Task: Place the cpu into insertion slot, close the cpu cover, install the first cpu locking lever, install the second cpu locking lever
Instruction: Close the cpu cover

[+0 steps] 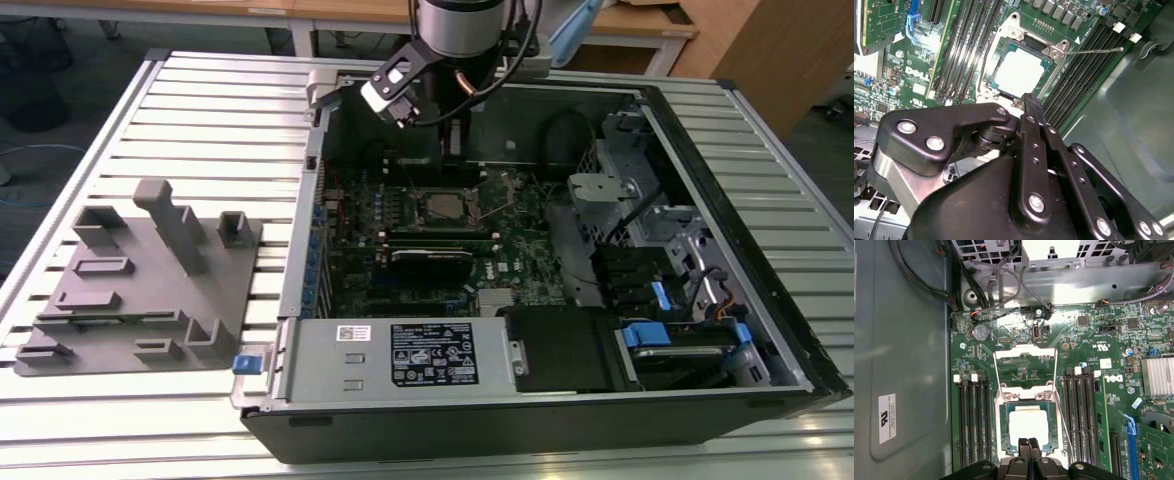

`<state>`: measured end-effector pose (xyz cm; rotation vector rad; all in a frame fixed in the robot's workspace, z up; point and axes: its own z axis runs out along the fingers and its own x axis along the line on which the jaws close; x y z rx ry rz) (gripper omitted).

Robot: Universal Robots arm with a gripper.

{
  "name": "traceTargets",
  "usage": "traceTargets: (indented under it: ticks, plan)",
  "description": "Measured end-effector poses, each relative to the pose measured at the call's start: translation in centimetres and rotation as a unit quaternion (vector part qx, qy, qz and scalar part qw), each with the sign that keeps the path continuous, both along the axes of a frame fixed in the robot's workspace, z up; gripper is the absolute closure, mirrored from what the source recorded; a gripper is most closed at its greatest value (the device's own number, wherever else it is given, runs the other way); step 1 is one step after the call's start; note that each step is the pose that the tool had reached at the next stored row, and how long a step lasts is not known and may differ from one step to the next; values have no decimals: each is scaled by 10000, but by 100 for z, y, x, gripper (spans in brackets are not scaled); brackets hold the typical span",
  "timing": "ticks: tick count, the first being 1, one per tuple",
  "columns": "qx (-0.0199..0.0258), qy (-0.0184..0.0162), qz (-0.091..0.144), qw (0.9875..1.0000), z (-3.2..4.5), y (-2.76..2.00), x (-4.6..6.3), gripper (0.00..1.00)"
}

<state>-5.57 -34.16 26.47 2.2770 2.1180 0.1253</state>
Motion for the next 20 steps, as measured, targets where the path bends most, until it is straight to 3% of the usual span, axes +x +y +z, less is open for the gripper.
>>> traceTargets:
  ticks: [20]
  plan:
    - [0,0,0,10000,0,0,56,89]
